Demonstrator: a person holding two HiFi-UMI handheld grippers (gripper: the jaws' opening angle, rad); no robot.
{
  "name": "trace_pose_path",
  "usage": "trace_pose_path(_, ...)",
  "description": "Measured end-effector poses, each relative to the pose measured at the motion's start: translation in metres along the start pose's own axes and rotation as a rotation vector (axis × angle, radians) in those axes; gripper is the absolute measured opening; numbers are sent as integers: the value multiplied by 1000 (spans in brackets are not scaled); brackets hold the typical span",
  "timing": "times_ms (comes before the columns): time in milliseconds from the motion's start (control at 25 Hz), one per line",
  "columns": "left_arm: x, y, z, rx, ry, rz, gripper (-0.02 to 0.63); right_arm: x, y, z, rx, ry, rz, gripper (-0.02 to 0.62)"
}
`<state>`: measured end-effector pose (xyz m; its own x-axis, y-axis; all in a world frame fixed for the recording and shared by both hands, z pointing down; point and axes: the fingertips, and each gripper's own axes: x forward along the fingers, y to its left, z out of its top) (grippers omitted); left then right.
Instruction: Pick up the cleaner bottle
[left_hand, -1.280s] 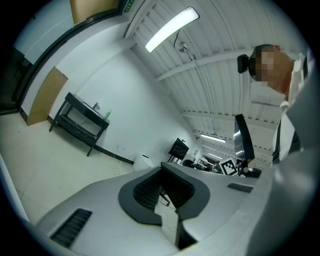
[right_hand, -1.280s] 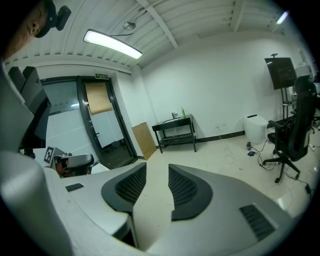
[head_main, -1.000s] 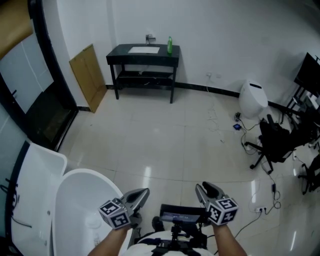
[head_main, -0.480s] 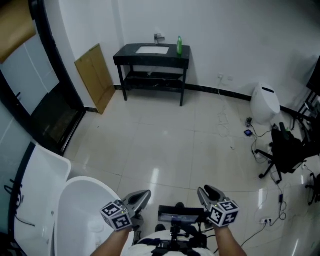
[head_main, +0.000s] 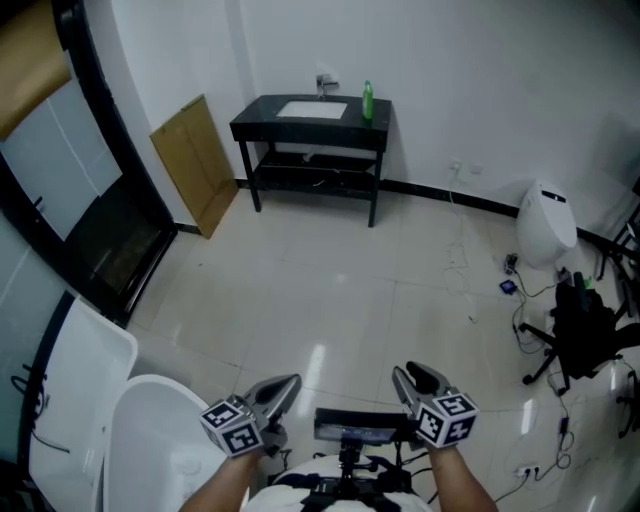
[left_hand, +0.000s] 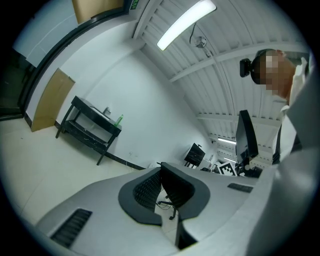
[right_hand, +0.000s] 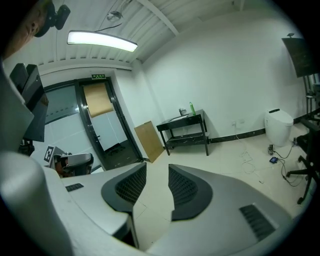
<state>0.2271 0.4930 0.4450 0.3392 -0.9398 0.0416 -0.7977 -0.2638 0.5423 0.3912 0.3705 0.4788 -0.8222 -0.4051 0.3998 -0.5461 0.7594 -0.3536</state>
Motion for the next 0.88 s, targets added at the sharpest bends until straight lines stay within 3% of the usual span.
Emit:
trace_pose_path(280,41,15,4,-21,21,23,-6,24,-46,14,34,-6,0,143)
trace_pose_path(520,69,34,23,-12,17,28,-6,50,-59,27,50,13,27,143)
trace_pose_path(880,103,117,59,-42,14,-1,-6,123,-72,63,44,14,-19,143)
